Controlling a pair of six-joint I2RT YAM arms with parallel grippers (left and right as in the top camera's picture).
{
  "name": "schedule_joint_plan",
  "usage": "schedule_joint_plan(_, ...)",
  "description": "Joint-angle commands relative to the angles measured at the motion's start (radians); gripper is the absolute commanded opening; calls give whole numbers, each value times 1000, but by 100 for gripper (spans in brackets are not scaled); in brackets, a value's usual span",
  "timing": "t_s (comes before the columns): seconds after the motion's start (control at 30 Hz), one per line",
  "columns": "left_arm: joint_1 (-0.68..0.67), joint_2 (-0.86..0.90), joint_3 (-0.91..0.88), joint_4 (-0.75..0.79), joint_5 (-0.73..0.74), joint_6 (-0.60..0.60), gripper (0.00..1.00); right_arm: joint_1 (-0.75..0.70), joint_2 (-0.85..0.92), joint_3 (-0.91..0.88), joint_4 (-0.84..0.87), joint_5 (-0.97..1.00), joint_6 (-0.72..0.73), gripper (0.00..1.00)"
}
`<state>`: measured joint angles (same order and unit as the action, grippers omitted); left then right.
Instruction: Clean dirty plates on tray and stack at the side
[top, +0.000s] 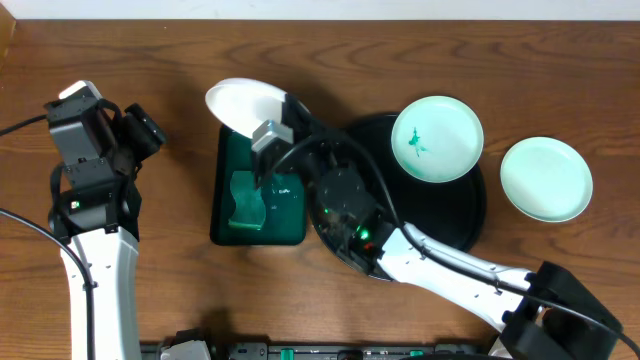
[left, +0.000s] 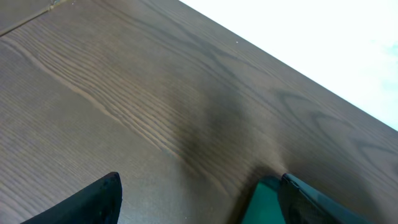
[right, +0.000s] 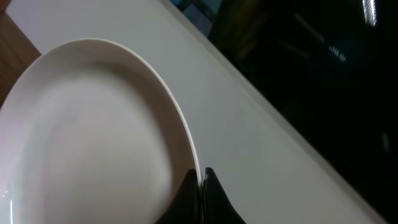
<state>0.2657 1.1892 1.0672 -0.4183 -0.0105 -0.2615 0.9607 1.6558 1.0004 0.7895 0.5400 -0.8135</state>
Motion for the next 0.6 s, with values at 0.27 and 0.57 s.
schedule_joint_plan(0.27, 3, 0, 1, 1, -9, -1, 80, 55, 2, 16, 119, 9, -252, 1)
schedule_joint_plan(0.57, 3, 0, 1, 1, -9, -1, 80, 61, 2, 16, 130, 5, -269, 1)
